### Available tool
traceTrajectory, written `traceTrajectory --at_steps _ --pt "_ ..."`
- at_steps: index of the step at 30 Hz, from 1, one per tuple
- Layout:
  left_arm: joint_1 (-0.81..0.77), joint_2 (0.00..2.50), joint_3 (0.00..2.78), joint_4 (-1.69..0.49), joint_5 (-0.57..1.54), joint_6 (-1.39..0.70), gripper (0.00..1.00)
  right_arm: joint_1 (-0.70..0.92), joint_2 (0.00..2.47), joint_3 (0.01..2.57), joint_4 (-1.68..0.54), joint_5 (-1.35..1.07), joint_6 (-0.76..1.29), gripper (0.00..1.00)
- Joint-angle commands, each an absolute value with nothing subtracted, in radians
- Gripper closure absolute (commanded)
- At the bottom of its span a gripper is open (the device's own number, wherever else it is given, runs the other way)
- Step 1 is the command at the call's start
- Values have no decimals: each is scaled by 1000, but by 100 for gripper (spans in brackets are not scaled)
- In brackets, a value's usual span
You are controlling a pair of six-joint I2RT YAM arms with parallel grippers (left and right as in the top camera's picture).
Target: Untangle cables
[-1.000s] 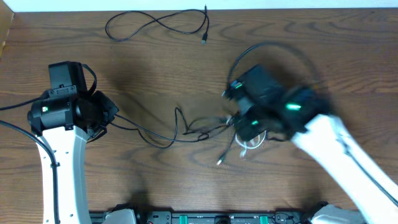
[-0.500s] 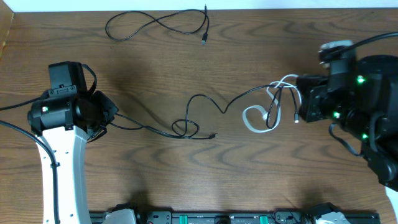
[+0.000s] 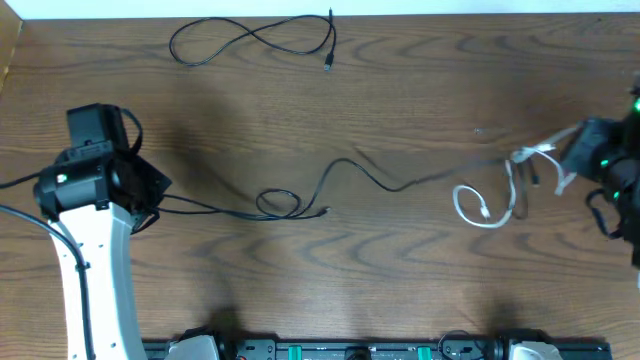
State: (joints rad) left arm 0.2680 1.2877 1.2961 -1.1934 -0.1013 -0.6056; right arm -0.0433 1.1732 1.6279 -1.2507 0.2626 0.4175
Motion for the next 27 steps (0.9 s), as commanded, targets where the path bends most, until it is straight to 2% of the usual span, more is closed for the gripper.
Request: traceTrajectory --at_steps 1,4,9,17,23,27 --pt "299 1287 1293 -1196 -125 -638 92 -121 1197 1642 -1264 303 479 99" --pt "300 1287 1293 -1195 -78 -636 92 -150 1212 1641 -1264 163 462 99" --pt "300 1287 1293 -1192 -33 -612 92 -150 1234 1641 -1261 64 463 99" --pt "300 1287 1293 -1124 453 -278 92 -149 1289 1641 -1272 -274 368 99" --pt "295 1287 1293 -1121 566 -216 92 -136 1325 1641 -1271 -659 113 99" --pt "280 1287 1293 -1124 641 -160 92 -120 1332 1641 -1272 -818 -11 99"
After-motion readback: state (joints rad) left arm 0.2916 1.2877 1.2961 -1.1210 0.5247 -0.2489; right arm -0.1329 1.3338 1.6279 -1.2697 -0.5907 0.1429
